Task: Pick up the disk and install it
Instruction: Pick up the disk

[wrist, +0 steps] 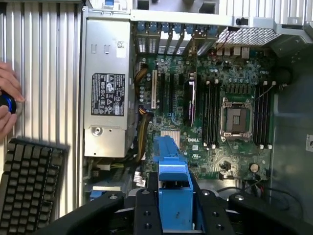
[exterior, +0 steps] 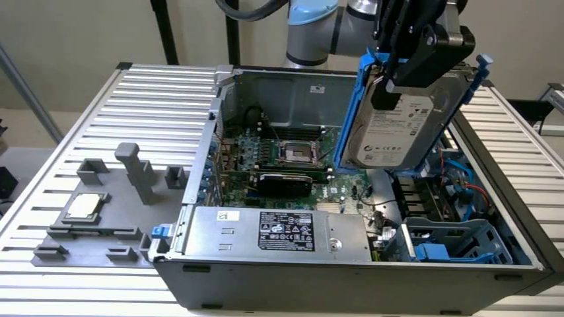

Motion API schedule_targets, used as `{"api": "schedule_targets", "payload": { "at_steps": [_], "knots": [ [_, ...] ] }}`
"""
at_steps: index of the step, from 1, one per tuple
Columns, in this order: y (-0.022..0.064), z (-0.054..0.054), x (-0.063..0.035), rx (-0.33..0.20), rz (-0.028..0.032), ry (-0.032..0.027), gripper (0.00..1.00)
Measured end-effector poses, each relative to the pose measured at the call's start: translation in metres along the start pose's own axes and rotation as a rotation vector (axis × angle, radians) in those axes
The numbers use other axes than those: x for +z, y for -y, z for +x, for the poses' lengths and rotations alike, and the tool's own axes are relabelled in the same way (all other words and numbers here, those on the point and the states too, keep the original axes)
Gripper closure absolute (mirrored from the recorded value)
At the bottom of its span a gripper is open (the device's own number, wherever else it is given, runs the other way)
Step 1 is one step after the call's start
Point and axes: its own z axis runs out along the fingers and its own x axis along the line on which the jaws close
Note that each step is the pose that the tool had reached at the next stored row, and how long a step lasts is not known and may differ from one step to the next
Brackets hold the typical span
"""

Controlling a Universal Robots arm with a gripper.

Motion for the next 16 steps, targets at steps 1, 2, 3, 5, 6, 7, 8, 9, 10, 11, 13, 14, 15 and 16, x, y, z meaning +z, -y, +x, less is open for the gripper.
{"api": "schedule_targets", "payload": {
  "at_steps": [1, 2, 3, 5, 6, 7, 8, 9, 10, 11, 13, 14, 15, 16],
  "knots": [
    [0.0016, 0.004, 0.0000, 0.000, 0.0000, 0.0000, 0.67],
    [0.0032, 0.008, 0.0000, 0.000, 0.0000, 0.0000, 0.67],
    [0.0048, 0.011, -0.0001, 0.000, 0.0000, 0.0000, 0.67],
    [0.0078, 0.019, -0.0001, 0.000, 0.0000, 0.0001, 0.67],
    [0.0093, 0.023, -0.0002, 0.000, -0.0001, 0.0001, 0.67],
    [0.0108, 0.027, -0.0003, 0.000, -0.0002, 0.0000, 0.67],
    [0.0123, 0.031, -0.0003, 0.000, -0.0002, 0.0001, 0.67],
    [0.0140, 0.035, -0.0004, 0.000, -0.0003, 0.0000, 0.67],
    [0.0162, 0.039, -0.0004, 0.000, -0.0003, 0.0000, 0.67],
    [0.0185, 0.042, -0.0004, 0.000, -0.0003, 0.0000, 0.67],
    [0.0237, 0.047, -0.0003, 0.000, -0.0003, -0.0001, 0.67],
    [0.0266, 0.050, -0.0001, 0.000, -0.0002, 0.0001, 0.67],
    [0.0295, 0.053, 0.0000, 0.000, -0.0002, 0.0001, 0.67],
    [0.0326, 0.055, 0.0001, 0.000, -0.0003, 0.0000, 0.67]
  ]
}}
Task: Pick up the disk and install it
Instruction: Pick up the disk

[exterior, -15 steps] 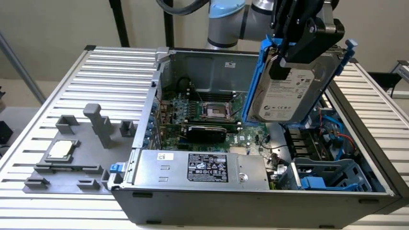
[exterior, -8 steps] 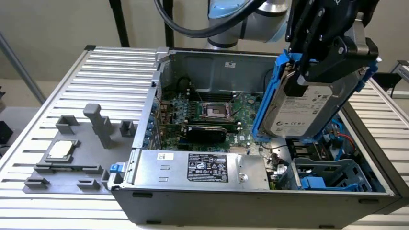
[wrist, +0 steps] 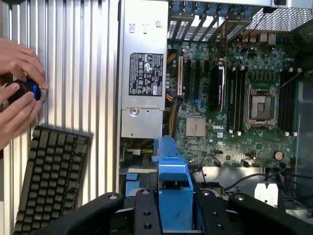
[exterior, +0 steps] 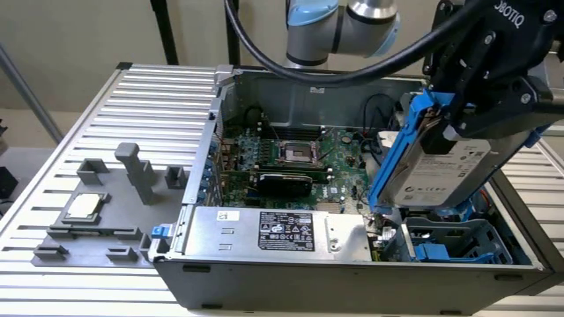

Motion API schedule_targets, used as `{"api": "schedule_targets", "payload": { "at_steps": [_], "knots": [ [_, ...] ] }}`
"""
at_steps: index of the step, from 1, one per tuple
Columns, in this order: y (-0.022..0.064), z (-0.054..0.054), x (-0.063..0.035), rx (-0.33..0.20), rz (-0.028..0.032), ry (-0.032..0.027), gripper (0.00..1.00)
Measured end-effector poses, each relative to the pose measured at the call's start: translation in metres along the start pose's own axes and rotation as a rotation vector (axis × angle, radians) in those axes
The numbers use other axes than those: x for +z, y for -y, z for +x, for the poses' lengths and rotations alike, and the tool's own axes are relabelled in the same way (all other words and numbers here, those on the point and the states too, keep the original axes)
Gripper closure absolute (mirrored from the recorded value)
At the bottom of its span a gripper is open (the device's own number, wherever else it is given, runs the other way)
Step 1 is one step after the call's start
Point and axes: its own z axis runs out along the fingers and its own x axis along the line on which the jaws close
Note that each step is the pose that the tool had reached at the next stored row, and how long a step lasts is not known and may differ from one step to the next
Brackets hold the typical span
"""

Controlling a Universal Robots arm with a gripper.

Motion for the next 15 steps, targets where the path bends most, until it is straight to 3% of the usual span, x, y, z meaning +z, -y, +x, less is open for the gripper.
{"api": "schedule_targets", "payload": {
  "at_steps": [7, 15],
  "knots": [
    [0.0292, 0.011, 0.0019, 0.000, 0.0000, 0.0000, 0.67],
    [0.0648, 0.013, 0.0093, 0.000, -0.0015, 0.0001, 0.67]
  ]
}}
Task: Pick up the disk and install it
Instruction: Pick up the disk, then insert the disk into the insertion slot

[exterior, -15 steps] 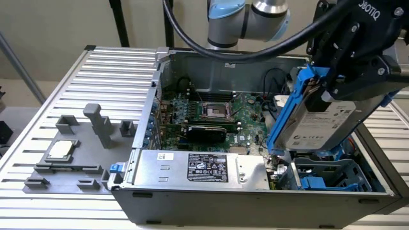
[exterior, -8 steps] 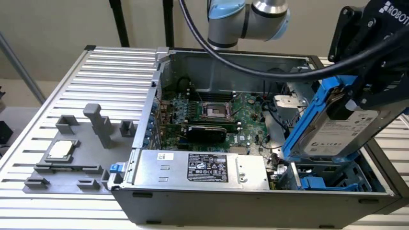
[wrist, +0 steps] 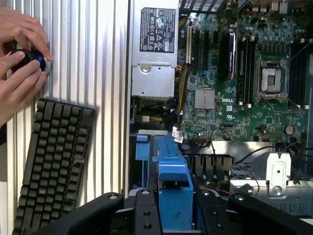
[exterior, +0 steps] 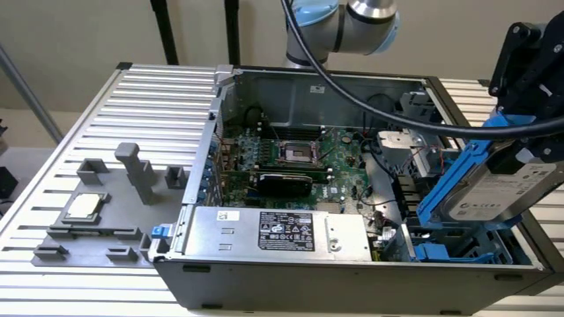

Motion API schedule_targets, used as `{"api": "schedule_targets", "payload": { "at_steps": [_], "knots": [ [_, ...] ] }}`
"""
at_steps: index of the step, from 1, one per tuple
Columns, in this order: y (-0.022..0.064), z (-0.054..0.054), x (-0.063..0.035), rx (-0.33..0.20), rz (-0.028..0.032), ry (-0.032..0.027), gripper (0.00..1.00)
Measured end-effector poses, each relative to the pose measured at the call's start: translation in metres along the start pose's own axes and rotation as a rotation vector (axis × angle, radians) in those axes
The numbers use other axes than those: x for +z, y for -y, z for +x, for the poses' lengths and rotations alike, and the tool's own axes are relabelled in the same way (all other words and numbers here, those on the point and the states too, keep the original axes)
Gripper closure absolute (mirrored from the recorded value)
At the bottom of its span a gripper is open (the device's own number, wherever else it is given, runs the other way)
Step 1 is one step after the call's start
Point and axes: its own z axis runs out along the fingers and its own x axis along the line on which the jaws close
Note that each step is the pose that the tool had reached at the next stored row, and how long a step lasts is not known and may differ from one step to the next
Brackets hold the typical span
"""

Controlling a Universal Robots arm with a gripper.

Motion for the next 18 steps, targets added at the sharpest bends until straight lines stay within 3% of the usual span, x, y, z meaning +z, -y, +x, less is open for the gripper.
{"api": "schedule_targets", "payload": {
  "at_steps": [18],
  "knots": [
    [0.0019, 0.0003, 0.0037, 0.000, -0.0008, 0.0003, 0.67]
  ]
}}
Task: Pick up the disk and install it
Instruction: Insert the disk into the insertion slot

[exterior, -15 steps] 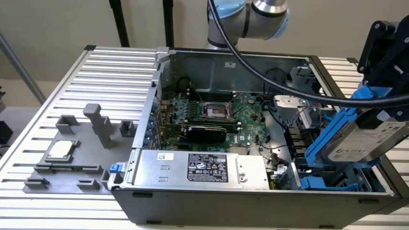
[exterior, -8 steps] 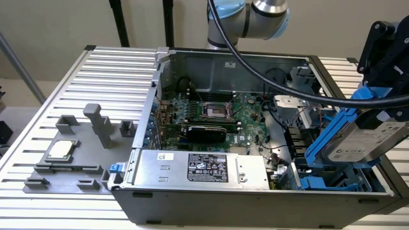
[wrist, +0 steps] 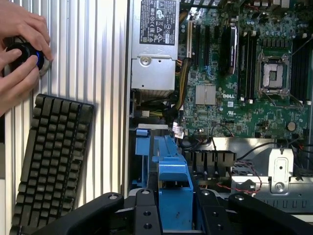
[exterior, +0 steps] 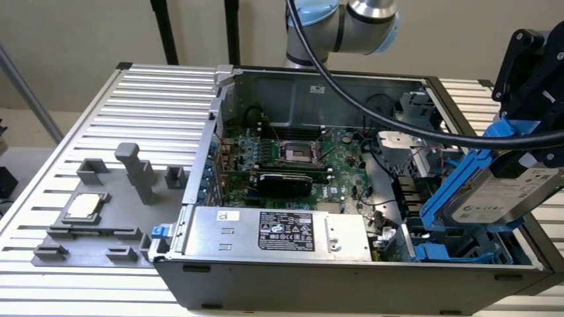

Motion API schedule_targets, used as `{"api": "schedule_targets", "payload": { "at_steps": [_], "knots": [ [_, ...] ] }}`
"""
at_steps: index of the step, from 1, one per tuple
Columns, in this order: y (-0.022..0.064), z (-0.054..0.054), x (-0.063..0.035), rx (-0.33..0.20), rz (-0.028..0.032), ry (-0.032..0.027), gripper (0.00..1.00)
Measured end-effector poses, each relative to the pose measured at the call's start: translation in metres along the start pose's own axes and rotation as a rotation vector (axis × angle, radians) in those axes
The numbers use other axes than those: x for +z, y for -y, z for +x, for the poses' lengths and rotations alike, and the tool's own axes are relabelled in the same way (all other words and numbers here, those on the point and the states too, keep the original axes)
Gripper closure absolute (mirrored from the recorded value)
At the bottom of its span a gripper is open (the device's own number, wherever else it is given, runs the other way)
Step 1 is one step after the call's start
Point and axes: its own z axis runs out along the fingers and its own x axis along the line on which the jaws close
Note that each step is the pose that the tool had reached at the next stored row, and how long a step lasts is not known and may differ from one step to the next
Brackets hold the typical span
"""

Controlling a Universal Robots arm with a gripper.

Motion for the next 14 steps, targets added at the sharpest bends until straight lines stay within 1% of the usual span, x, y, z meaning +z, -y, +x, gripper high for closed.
{"api": "schedule_targets", "payload": {
  "at_steps": [5, 14],
  "knots": [
    [-0.0057, 0.000, 0.0030, 0.000, -0.0001, -0.0001, 0.67],
    [-0.0056, 0.001, 0.0140, -0.001, -0.0011, -0.0004, 0.67]
  ]
}}
